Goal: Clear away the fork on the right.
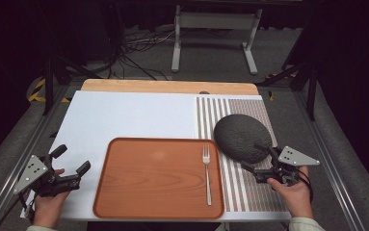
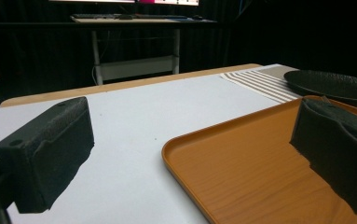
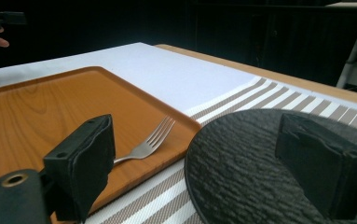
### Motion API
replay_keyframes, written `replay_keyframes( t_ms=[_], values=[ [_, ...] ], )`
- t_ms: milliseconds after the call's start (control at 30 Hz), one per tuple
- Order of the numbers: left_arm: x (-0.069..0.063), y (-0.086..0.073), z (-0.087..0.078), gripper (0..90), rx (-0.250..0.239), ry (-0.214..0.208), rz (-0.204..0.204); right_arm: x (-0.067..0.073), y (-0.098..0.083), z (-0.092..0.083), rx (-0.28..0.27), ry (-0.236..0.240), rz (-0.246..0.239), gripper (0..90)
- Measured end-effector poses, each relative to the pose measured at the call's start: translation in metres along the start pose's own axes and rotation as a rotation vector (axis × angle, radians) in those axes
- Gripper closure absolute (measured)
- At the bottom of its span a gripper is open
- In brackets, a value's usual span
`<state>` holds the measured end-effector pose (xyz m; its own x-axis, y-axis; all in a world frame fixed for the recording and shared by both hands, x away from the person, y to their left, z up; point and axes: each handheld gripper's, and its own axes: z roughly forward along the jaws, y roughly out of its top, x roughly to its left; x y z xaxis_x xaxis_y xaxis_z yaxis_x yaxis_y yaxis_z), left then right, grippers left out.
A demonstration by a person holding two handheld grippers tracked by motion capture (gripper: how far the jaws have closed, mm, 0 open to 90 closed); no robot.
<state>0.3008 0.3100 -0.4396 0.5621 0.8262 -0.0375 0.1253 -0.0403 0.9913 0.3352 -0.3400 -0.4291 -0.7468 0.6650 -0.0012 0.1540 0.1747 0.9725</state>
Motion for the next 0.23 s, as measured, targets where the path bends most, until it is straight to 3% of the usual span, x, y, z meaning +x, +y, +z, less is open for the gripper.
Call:
replay_keyframes(
  t_ms=[100, 233],
  values=[
    [0.0002, -0.0005, 0.0002, 0.1, 0.002, 0.0, -0.003, -0.0019, -0.0097, -0.0016, -0.011, -0.014, 0.029, 13.4],
    [0.0012, -0.001, 0.0003, 0.2, 0.003, -0.001, -0.006, -0.0017, -0.0105, -0.0016, -0.001, -0.021, 0.023, 13.4]
  ],
)
